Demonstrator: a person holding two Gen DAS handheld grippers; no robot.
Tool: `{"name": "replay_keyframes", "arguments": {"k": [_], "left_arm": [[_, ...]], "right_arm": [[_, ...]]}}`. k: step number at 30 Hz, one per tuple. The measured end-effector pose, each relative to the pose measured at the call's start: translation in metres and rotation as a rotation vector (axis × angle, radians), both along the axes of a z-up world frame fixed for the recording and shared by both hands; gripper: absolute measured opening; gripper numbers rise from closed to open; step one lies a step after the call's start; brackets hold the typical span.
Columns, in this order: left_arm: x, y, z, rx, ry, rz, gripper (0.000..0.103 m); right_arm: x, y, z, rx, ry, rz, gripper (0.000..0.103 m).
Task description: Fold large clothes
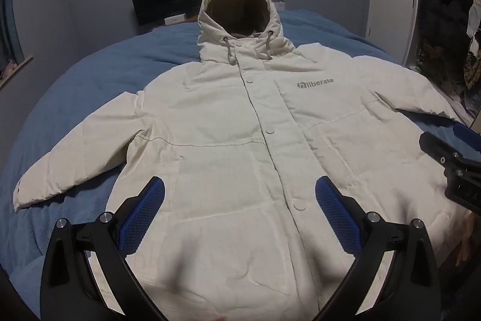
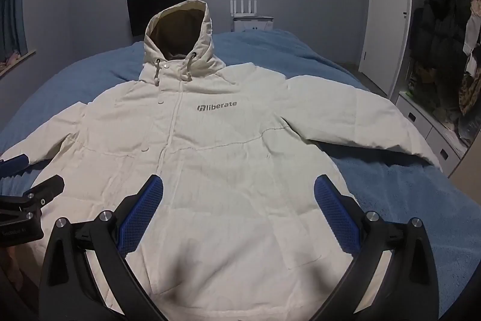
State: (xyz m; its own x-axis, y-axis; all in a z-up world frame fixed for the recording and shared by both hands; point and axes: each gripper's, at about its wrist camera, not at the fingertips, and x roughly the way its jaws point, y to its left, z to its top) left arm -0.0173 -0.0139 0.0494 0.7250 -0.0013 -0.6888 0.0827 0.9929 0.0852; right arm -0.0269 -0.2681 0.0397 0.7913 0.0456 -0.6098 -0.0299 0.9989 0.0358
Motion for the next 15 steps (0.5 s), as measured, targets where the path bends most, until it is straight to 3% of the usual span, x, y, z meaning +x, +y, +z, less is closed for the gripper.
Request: {"name": "replay_keyframes", "arguments": {"k": [15], "left_arm": [[-0.0017,0.0083,0.0027,-0.026,-0.012,0.02,0.097]], "right_arm": [[-0.0001,0.0023,-0.0018,-0.025,0.009,0.005,0.097]]}}
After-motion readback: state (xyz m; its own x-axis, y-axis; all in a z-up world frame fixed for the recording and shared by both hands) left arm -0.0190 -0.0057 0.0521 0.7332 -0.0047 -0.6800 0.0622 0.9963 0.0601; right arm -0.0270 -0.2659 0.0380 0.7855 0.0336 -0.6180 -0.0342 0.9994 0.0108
